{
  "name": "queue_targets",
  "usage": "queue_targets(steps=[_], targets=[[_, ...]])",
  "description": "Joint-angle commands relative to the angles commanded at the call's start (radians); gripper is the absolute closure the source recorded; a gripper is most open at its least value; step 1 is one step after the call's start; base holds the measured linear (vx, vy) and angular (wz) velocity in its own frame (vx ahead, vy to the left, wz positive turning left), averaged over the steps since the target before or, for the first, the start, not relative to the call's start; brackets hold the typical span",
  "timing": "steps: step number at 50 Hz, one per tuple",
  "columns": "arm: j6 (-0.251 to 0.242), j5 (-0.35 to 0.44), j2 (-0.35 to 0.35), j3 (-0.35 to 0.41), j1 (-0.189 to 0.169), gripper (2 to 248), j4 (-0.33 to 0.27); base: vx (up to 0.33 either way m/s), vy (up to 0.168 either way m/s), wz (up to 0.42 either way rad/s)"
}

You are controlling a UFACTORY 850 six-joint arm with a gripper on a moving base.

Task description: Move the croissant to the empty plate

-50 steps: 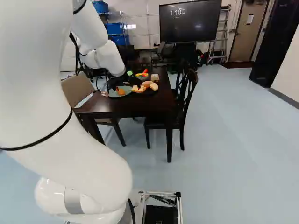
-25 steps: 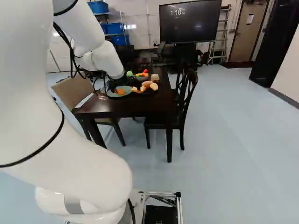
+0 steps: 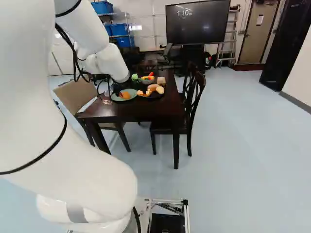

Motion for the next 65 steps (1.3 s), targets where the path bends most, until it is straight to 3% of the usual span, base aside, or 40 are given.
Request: queue_targets(steps=[33,65], targets=[[0.000,0.127,0.022,0.083,-0.014,3,0.000,0.000,0.000,0.000],[0.000,0.367,0.063,0.240,-0.039,3,0.000,0.000,0.000,0.000]])
